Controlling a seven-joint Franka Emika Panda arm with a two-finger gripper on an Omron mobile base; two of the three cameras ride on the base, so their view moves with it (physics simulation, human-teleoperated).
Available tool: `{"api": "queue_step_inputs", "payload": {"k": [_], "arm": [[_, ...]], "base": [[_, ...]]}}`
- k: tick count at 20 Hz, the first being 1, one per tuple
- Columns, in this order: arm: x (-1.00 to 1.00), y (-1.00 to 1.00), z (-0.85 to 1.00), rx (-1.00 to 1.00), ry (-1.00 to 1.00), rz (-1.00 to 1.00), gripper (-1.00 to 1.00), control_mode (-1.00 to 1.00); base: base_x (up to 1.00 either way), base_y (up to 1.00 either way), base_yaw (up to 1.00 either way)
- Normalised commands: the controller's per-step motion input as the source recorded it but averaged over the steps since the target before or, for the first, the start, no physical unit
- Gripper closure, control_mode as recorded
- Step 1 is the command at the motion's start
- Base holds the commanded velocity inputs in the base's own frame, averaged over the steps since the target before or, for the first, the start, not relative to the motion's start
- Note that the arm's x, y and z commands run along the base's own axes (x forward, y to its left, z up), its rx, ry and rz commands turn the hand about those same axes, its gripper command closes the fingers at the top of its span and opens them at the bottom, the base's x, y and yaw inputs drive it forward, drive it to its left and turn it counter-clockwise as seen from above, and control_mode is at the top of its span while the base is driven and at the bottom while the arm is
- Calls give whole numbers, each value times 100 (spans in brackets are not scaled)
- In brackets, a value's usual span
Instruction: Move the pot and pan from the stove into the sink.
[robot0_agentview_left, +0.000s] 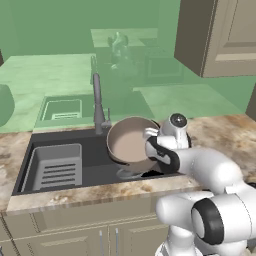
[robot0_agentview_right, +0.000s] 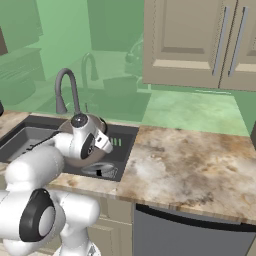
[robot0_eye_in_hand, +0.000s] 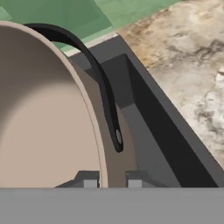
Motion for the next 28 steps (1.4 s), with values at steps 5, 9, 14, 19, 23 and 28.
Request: {"api": "queue_step_inputs", "payload": {"k": [5,9,14,19,23,28], "arm": [[1,0,-14,17,4,0,100,-100],[0,0,0,4,0,0,100,-100],[6,0,-5,0,0,0,100,-100],[20,0,-23,0,0,0,100,-100],[50,8,-14,0,1,-5,100,-100],[61,14,-13,0,2,-7,100,-100]], "base": [[0,0,0],[0,0,0],[0,0,0],[0,0,0],[0,0,0],[0,0,0]]}}
